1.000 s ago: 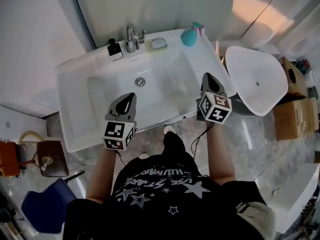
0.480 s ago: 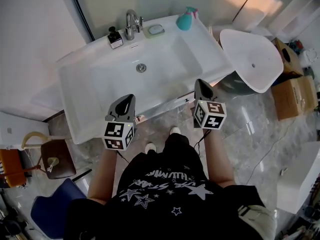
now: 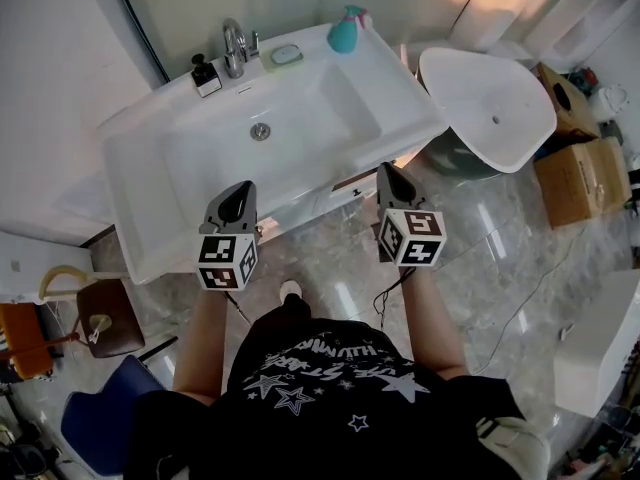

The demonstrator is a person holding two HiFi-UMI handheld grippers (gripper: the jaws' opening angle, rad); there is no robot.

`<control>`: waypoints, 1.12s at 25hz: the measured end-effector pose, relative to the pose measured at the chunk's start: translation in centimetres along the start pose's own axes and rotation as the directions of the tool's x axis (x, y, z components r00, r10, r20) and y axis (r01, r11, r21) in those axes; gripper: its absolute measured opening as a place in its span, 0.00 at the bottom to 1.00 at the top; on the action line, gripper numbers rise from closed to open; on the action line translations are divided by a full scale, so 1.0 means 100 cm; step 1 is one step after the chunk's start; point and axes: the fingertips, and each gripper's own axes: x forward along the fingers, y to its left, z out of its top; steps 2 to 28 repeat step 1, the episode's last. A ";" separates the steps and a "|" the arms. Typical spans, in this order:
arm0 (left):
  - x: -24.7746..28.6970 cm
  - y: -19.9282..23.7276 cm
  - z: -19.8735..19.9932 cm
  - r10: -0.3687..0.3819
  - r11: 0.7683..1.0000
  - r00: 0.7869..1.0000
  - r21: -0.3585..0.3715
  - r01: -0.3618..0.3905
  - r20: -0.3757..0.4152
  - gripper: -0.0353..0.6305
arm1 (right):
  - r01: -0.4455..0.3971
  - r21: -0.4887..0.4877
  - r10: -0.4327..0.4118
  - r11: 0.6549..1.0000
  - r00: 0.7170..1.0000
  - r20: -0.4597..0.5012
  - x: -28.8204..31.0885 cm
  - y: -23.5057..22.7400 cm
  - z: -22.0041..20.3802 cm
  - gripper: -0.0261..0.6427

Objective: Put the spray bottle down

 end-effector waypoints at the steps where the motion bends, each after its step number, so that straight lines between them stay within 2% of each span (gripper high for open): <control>1: 0.001 -0.007 0.001 0.002 1.000 1.000 -0.001 -0.002 -0.001 0.08 | -0.006 0.000 0.006 1.000 1.000 -0.001 -0.005 -0.004 0.000 0.06; 28: 0.001 -0.007 0.001 0.002 1.000 1.000 -0.001 -0.002 -0.001 0.08 | -0.006 0.000 0.006 1.000 1.000 -0.001 -0.005 -0.004 0.000 0.06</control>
